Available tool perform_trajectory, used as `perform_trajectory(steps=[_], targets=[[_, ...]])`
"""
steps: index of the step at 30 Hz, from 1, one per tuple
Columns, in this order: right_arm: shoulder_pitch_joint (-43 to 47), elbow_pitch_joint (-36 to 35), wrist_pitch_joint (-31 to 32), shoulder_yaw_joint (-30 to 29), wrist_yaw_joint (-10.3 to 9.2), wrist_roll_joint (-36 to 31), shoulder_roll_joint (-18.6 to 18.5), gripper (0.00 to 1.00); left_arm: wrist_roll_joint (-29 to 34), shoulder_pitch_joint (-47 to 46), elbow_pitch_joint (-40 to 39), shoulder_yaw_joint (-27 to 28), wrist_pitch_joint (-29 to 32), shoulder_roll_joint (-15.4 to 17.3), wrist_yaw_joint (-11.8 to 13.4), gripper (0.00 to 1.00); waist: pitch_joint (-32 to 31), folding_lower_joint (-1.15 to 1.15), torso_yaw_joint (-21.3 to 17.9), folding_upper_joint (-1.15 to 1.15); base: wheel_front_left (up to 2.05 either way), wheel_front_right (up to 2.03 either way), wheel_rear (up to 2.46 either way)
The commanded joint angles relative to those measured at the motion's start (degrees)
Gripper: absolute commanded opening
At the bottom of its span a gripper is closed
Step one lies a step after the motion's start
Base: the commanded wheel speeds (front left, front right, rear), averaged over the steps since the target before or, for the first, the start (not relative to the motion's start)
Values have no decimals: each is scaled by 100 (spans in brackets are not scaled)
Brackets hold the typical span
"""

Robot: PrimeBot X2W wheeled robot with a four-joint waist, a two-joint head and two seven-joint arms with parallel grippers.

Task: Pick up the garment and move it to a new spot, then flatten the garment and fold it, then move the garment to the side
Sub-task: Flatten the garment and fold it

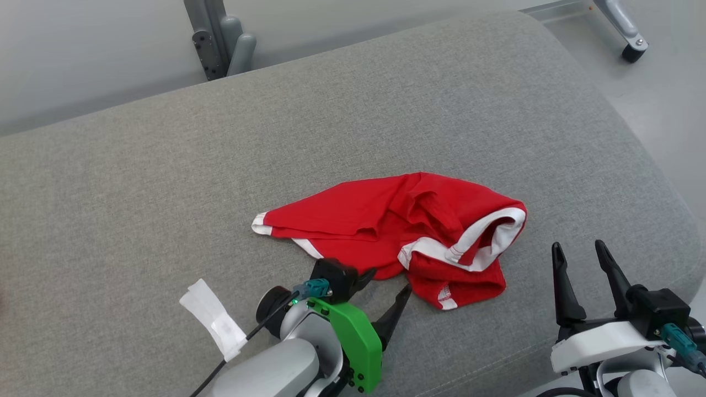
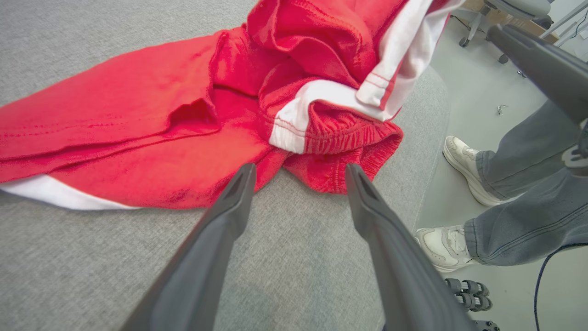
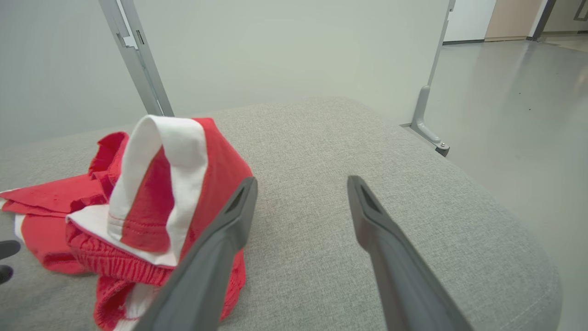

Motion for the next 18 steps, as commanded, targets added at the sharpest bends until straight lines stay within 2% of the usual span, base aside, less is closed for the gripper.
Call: perform_trajectory(steps=[1,11,18], targets=[[-39,-18,-18,18,-2,-38,-3,100,-24,54,50,44,-67,-16,48,100,57,0,53,0,0,0,0],[-263,-36,-18,125,-2,-30,-3,100,121,77,653,-56,-34,-713,-26,100,293,0,16,0,0,0,0],[-274,-7,-18,102,-2,22,-4,100,269,-54,1141,-99,-86,-866,-35,100,396,0,-153,0,0,0,0]])
